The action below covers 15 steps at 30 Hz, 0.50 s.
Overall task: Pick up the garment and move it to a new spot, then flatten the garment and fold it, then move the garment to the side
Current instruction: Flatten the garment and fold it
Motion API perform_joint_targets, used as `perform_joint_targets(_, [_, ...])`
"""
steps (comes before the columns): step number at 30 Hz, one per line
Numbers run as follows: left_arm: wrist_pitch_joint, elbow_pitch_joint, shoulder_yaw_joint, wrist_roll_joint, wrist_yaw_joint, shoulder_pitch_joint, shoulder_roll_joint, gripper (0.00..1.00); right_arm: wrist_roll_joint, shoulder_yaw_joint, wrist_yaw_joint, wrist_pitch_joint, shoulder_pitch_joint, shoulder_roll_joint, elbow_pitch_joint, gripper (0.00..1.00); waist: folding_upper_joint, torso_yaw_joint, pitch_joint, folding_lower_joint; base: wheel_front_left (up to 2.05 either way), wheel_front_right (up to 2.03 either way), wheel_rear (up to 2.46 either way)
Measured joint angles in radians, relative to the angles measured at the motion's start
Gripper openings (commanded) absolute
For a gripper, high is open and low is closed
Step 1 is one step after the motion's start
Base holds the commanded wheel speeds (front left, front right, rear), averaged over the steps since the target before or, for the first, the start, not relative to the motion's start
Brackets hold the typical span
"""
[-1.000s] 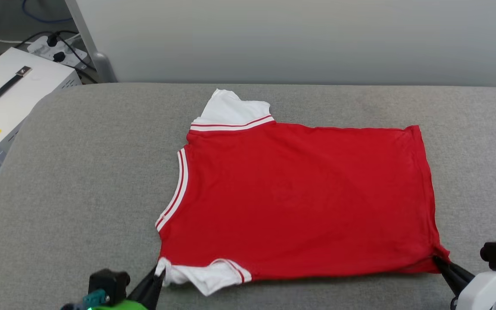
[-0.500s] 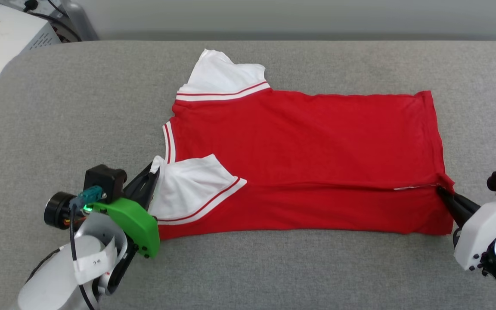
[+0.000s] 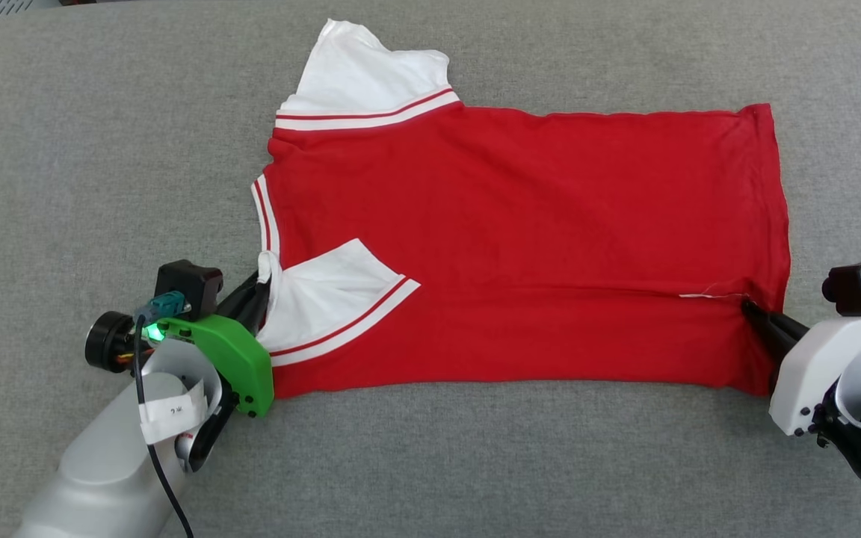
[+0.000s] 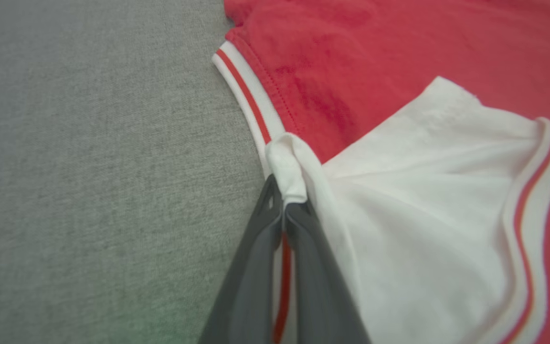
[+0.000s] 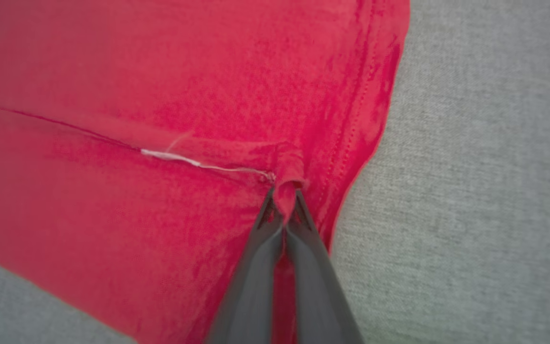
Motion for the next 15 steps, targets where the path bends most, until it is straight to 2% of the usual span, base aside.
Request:
perform_joint_targets(4, [-0.03,0.069,-0.011,-0.001,-0.026,-0.018,-0.024,0.0,0.01,0.024,0.0,-0.022,-0.009,-0.006,0.019,0.0,0.0,-0.003,-0.005,0.0,0.0,0.0,0.0])
perform_joint_targets(5, [-0.037,0.087,-0.014,-0.001,-0.028,-0.023,-0.029,0.0,0.012,0.027,0.0,-0.03,-0.009,-0.007,0.023,0.03,0.0,-0.003,-0.01,0.0,0.0,0.0,0.0])
perform_joint_targets(6, [-0.041,0.099,-0.015,-0.001,-0.033,-0.025,-0.033,0.14,0.016,0.03,0.0,-0.036,-0.009,-0.008,0.026,0.24,0.0,-0.002,-0.016,0.0,0.0,0.0,0.0])
perform_joint_targets(7, [-0.044,0.11,-0.016,-0.001,-0.035,-0.027,-0.037,1.0,0.016,0.033,0.0,-0.041,-0.008,-0.011,0.028,0.69,0.0,-0.001,-0.023,0.0001,0.0,0.0,0.0])
perform_joint_targets(8, [-0.049,0.116,-0.017,-0.001,-0.035,-0.028,-0.038,1.0,0.015,0.036,0.0,-0.048,-0.007,-0.016,0.027,1.0,0.0,0.0,-0.029,0.0001,0.0,0.0,0.0])
perform_joint_targets(11, [-0.054,0.122,-0.017,-0.001,-0.041,-0.029,-0.034,1.0,0.013,0.031,0.0,-0.069,0.008,-0.025,0.015,1.0,0.0,0.004,-0.052,0.0001,0.0,0.0,0.0])
perform_joint_targets(15, [-0.052,0.089,-0.011,0.001,-0.042,-0.044,0.006,1.0,-0.005,0.01,0.0,-0.083,0.041,-0.028,-0.037,1.0,0.0,0.012,-0.085,0.0001,0.0,0.0,0.0])
